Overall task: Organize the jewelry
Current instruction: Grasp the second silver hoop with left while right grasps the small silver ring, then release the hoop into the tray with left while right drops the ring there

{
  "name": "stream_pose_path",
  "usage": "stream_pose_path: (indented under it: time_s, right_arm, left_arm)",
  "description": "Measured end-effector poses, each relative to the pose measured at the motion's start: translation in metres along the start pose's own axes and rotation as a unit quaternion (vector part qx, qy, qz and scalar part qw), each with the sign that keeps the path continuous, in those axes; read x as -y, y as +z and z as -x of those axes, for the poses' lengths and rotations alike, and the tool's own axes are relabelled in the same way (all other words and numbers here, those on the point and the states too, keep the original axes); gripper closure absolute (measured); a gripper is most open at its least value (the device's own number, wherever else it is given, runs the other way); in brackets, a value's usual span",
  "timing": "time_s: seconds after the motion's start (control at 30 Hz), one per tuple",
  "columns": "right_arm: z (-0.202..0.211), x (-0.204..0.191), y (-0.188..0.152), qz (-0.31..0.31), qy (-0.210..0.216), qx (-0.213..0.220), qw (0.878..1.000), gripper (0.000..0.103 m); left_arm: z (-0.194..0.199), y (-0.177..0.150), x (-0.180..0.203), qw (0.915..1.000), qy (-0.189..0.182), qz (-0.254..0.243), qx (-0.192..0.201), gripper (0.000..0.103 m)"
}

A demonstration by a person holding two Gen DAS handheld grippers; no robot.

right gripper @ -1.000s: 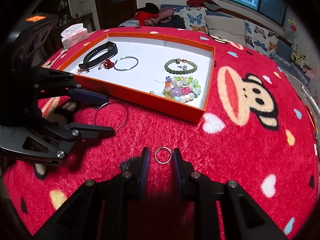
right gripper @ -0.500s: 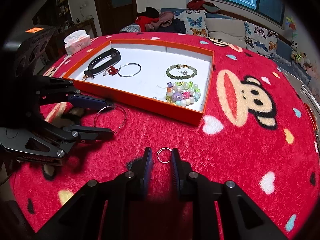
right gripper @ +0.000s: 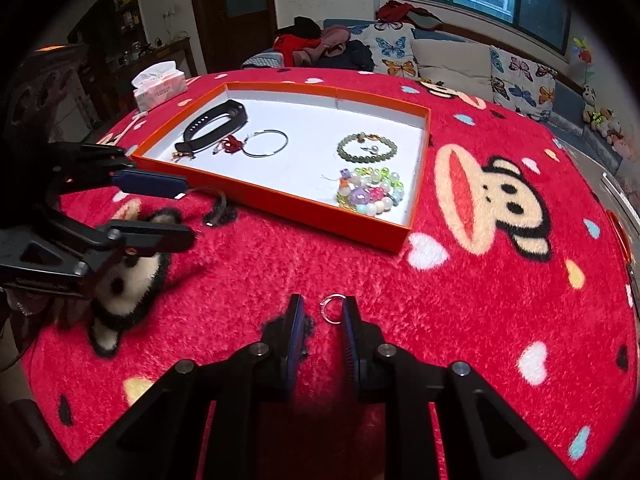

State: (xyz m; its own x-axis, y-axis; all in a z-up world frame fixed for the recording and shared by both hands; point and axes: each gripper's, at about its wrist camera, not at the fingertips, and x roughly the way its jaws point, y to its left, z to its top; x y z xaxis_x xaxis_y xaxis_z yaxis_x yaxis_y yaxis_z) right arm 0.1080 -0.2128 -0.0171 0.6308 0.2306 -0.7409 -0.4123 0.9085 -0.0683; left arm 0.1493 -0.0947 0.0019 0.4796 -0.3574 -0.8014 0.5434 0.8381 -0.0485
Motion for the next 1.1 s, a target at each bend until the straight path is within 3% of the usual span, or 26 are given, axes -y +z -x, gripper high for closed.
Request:
stream_pose_path:
  time_s: [0.17,0.4,0.47,0.53,0.8,1.1]
  right_arm:
    - [-0.01,0.004,0.001,-0.002,-0.006,-0.012,1.0,0.07]
    - [-0.014,-0.001,0.002,0.002,-0.017,-0.007,1.0,0.069]
    - [-0.014,-0.004,0.002,0.01,-0.023,-0.006,1.0,0.07]
    - [-0.014,-0.005,0.003,0.012,-0.024,-0.005,1.0,0.083]
    - [-0.008,-0.007,0.004,0.01,-0.019,0.001,1.0,0.083]
    - [0.015,0.0,0.037,-0.008,0.007,0.055,0.998,0.083]
  left_arm:
    - [0.0,0.0,-0.001,1.0,-0.001,0.003,0.001,0.052]
    - [-0.003,0.001,-0.001,1.0,-0.002,0.003,0.001,0.052]
    - [-0.003,0.001,-0.002,1.0,-0.002,0.005,0.0,0.052]
    - [-0.002,0.001,-0.002,1.0,-0.002,0.006,0.001,0.052]
    - [0.002,0.003,-0.004,0.9999,0.001,0.01,0.006,0.052]
    - [0.011,0.03,-0.024,0.9988,0.021,0.027,0.035,0.052]
